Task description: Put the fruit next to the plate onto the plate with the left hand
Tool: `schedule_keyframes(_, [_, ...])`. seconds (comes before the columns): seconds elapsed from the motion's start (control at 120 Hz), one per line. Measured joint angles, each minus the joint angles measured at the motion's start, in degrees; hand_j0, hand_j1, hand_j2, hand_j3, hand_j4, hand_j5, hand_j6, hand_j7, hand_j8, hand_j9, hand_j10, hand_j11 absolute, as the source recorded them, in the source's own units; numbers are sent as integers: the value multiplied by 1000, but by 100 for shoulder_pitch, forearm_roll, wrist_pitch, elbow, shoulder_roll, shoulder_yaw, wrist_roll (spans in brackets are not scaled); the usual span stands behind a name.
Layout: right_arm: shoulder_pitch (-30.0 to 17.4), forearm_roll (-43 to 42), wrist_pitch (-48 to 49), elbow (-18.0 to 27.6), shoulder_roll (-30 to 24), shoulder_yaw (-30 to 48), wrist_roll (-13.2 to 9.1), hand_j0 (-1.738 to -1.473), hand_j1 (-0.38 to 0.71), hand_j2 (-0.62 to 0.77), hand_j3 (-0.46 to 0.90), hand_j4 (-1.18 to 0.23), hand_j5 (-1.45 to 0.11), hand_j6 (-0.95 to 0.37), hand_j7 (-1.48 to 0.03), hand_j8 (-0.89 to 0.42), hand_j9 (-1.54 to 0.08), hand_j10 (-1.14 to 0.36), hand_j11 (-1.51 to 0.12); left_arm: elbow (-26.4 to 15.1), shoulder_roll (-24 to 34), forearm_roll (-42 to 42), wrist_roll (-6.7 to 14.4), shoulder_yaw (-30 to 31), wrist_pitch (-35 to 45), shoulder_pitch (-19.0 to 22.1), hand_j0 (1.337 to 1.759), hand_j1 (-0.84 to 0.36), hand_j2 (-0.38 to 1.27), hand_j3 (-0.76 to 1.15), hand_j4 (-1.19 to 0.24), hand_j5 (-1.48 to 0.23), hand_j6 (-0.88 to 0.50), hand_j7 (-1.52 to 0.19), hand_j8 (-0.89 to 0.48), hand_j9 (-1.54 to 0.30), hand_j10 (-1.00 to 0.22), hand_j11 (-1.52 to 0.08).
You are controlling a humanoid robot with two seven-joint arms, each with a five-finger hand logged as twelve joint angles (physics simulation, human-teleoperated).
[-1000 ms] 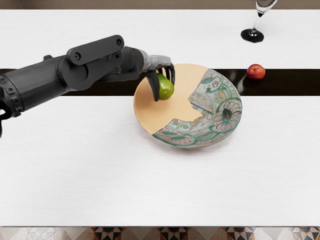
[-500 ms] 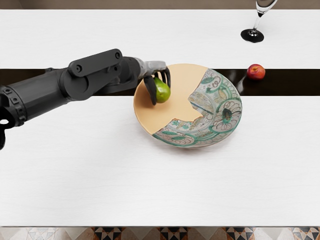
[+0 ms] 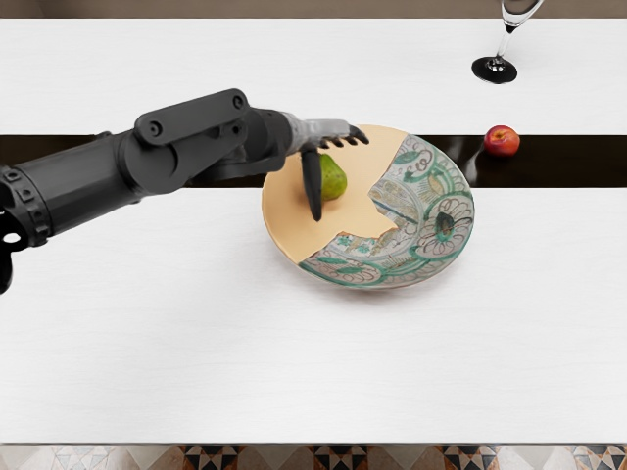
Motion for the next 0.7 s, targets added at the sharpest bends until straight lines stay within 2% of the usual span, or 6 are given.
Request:
schedule_keyframes(0.125, [5,-1,0,3,0,0,0,-1658,-349,0,0,0,0,0,0,0,0,0,0,-644,1044,-295,-1,-338,-333,11,1658,276,31,0,-69,-94,-55,-94,-60,-93,-71,-93])
schedule_keyframes(0.275, [11,-5,0,7,0,0,0,-1658,-349,0,0,0,0,0,0,0,0,0,0,-1178,1754,-746,4,-675,-886,29,1658,300,18,0,-46,-61,-40,-61,-42,-61,-47,-61])
schedule_keyframes(0.45, [15,-8,0,8,0,0,0,-1658,-349,0,0,0,0,0,0,0,0,0,0,-1356,2628,-1578,25,-818,-1819,45,1658,313,11,0,-33,-43,-31,-43,-32,-43,-33,-42])
schedule_keyframes(0.7, [24,-9,5,9,0,-2,0,-1658,-349,0,0,0,0,0,0,0,0,0,0,-1391,3515,-2084,53,-847,-2103,310,1658,320,7,0,-26,-33,-26,-33,-26,-33,-26,-33])
